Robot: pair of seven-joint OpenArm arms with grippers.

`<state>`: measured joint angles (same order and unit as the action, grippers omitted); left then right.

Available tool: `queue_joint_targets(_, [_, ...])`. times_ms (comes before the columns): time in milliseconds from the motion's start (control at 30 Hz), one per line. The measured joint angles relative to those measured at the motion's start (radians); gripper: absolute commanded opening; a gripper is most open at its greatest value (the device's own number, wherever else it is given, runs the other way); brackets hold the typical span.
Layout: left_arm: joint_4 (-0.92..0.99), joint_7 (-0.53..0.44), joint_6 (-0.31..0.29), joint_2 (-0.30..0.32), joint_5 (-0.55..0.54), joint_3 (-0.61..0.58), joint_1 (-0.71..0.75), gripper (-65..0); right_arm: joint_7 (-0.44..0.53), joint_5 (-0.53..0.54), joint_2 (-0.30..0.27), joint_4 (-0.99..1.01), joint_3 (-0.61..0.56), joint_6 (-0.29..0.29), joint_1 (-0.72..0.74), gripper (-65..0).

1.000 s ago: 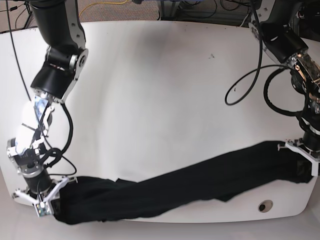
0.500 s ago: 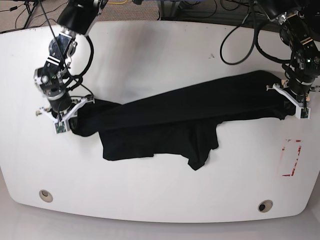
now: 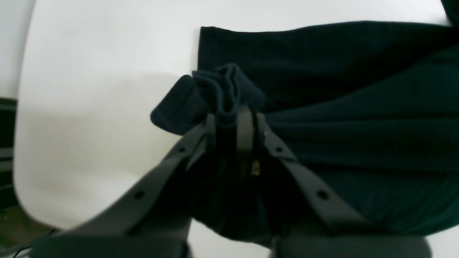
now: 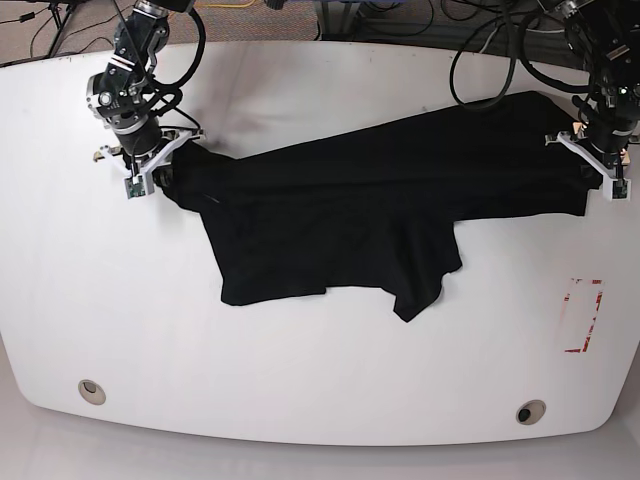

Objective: Layout the t-shirt on the table in an organized manner, then fold the t-shirt properly
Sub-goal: 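Lay the stretched shirt flat on the table with both grippers, then regrasp the shirt edge with the right gripper while the left holds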

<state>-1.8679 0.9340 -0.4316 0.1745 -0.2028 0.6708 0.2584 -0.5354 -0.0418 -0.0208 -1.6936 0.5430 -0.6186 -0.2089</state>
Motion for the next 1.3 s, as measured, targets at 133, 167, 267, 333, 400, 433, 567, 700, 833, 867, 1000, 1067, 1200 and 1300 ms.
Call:
queue_joint_targets(133, [0.0,0.001,0.0,0.006,0.0,0.004,0.008,-64.4,0.001,-0.004,0.018,-0.002,0.0,0.002,-0.015,-63.4])
queue_joint_targets(167, [0.0,0.001,0.0,0.01,0.0,0.002,0.011,-64.4,0.001,-0.004,0.023,-0.002,0.001,0.003,-0.019,-61.8])
queue_joint_targets(267, [0.0,0.0,-0.001,0.031,-0.002,-0.003,0.022,-64.2,-0.001,-0.005,0.032,-0.006,0.0,0.008,-0.028,-51.2])
queue_joint_targets(333, [0.0,0.0,0.001,0.035,0.002,-0.002,0.025,-61.2,-0.001,-0.007,0.035,-0.018,0.0,0.009,-0.031,-41.5])
queue_joint_targets(400, [0.0,0.001,0.001,0.035,0.01,0.0,0.025,-54.7,0.0,-0.007,0.037,-0.032,0.0,0.016,-0.034,-28.7])
queue_joint_targets(433, [0.0,0.001,0.001,0.034,0.011,0.0,0.025,-52.9,0.001,-0.007,0.042,-0.045,0.001,0.017,-0.036,-25.7])
queue_joint_targets(567, [0.0,0.0,-0.034,0.033,0.012,0.002,0.024,-37.5,0.0,-0.013,0.064,-0.085,0.002,0.019,-0.049,-6.3])
queue_joint_targets(700, [0.0,0.001,-0.081,0.034,0.018,0.008,0.026,-31.4,-0.008,-0.009,0.075,-0.131,-0.001,0.01,-0.061,-3.3])
queue_joint_targets(833, [0.0,0.0,-0.094,0.034,0.022,0.01,0.027,-30.7,-0.006,-0.006,0.089,-0.171,0.001,0.015,-0.058,-5.5])
queue_joint_targets(867, [0.0,0.0,-0.1,0.033,0.022,0.009,0.027,-30.6,-0.007,-0.006,0.094,-0.184,0.003,0.017,-0.058,-6.0])
queue_joint_targets(1000, [0.0,0.0,-0.102,0.032,0.021,0.009,0.027,-30.4,-0.005,-0.006,0.107,-0.212,-0.003,0.016,-0.058,-6.7])
queue_joint_targets(1067, [0.0,0.001,-0.102,0.035,0.022,0.01,0.028,-30.4,-0.001,-0.006,0.11,-0.216,-0.019,0.016,-0.049,-6.7])
queue_joint_targets(1200, [-0.004,0.001,-0.102,0.037,0.019,0.01,0.039,-30.4,-0.006,-0.006,0.109,-0.192,-0.053,0.013,0.003,-6.7])
queue_joint_targets(1300, [-0.005,0.001,-0.104,0.035,0.019,0.01,0.042,-30.4,-0.006,-0.008,0.108,-0.157,-0.076,0.014,0.055,-6.7])
